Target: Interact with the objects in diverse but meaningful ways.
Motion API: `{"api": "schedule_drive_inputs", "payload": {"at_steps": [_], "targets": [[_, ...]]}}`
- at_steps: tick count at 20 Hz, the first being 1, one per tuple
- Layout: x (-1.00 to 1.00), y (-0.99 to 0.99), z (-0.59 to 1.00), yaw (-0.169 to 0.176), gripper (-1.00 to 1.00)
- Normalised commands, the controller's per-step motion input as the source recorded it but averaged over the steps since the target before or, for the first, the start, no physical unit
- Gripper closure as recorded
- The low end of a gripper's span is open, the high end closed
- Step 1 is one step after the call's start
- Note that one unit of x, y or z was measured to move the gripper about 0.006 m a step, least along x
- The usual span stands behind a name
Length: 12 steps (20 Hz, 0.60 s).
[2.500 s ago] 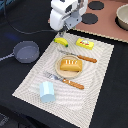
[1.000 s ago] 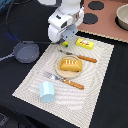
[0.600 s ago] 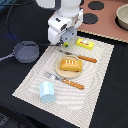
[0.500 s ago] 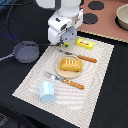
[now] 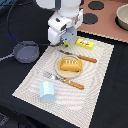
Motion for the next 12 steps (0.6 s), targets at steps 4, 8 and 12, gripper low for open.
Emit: {"api": "schedule_drive_inputs", "payload": {"at_steps": [4,8,12], "targets": [[0.0,0.0,-0.01,0.031,1.0],[0.0,0.0,0.04,0.029,1.0],[-0.45,0.02,0.88,0.001,1.0]]}}
